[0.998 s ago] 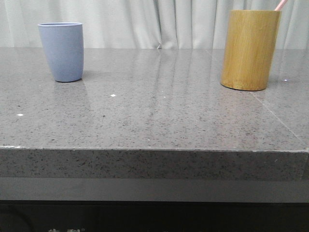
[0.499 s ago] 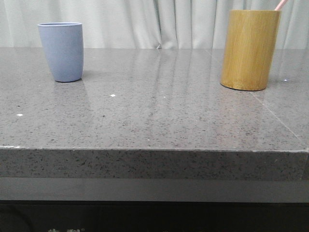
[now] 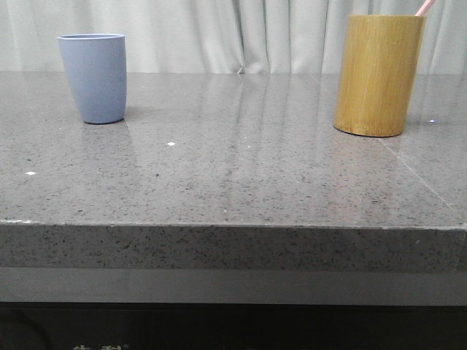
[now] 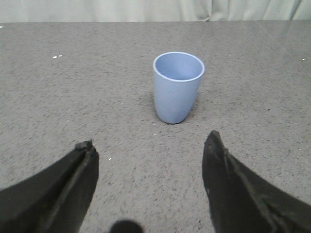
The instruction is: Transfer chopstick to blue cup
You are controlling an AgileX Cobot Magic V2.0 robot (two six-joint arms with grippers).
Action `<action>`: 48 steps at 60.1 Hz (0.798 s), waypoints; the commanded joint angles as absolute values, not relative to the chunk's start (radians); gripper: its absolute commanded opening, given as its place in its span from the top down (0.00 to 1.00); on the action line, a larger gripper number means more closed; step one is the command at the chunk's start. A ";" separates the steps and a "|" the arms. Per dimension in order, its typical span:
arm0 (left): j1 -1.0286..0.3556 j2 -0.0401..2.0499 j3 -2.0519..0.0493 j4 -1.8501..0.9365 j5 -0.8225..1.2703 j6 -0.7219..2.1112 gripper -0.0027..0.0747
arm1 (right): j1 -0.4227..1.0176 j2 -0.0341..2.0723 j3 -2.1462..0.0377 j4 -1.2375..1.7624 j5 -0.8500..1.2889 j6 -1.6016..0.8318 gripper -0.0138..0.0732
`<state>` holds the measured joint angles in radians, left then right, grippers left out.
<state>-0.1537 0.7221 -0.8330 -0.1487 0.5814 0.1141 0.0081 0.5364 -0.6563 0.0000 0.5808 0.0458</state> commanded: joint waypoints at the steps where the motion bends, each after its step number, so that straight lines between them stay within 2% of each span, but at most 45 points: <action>1: -0.179 0.794 -0.910 -0.146 0.510 0.115 0.36 | 0.004 0.547 -0.691 -0.011 0.512 0.039 0.26; 22: -0.195 1.162 -1.214 -0.118 0.585 0.115 0.36 | 0.004 0.547 -0.691 -0.010 0.509 0.039 0.26; 48: -0.195 1.635 -1.725 -0.116 0.914 0.115 0.36 | 0.004 0.547 -0.691 -0.010 0.507 0.039 0.26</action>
